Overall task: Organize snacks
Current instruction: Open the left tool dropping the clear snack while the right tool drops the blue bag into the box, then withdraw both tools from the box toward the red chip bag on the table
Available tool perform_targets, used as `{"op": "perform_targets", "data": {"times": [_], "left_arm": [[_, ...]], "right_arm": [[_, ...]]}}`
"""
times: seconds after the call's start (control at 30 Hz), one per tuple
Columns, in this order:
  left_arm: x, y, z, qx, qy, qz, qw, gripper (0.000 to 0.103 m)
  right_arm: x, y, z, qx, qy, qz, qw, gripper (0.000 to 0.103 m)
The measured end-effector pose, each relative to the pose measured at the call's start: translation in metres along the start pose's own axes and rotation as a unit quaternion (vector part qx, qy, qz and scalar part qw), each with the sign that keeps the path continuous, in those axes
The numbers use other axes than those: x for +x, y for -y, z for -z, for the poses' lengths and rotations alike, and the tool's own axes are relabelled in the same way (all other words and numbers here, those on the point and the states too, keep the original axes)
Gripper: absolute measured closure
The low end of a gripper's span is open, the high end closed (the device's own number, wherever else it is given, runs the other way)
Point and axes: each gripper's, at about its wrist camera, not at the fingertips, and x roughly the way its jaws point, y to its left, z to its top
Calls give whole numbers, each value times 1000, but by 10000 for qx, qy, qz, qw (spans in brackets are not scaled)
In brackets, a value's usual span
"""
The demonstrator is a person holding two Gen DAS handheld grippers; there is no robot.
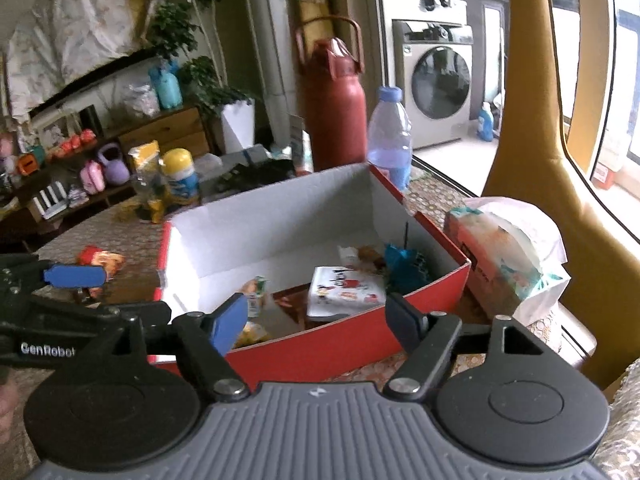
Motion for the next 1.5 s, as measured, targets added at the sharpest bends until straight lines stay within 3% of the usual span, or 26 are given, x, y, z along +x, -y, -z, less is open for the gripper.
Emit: {"op": "perform_targets", "data": {"times": [0.13, 0.23, 0.5, 0.6, 0.97, 1.27, 1.5], "left_arm": [[-24, -9, 7, -61, 145, -8, 9999, 15], [-42, -17, 13, -78, 241, 15, 9997, 14], [-87, -49, 35, -221, 502, -49, 9985, 7], [-102, -65, 44, -346, 618, -79, 9975, 4], [-134, -126, 80, -499, 982, -674, 9916, 0], [-127, -185, 89, -726, 972, -1204, 9853, 0], [-93, -223, 96, -723, 719, -1438, 9843, 0]], "right_arm": [[-22, -17, 4, -120, 92, -143, 9998, 26], [-35, -30, 7, -210, 137, -260, 9993, 20], [-58, -70, 15, -386, 133, -699, 9967, 18], [-63, -86, 19, -481, 227, -827, 9952, 7], [-55, -144, 33, -690, 216, -1483, 9863, 2], [-18, -179, 19, -827, -106, -2012, 9760, 2], [22, -201, 3, -967, -369, -1830, 9776, 2]]}}
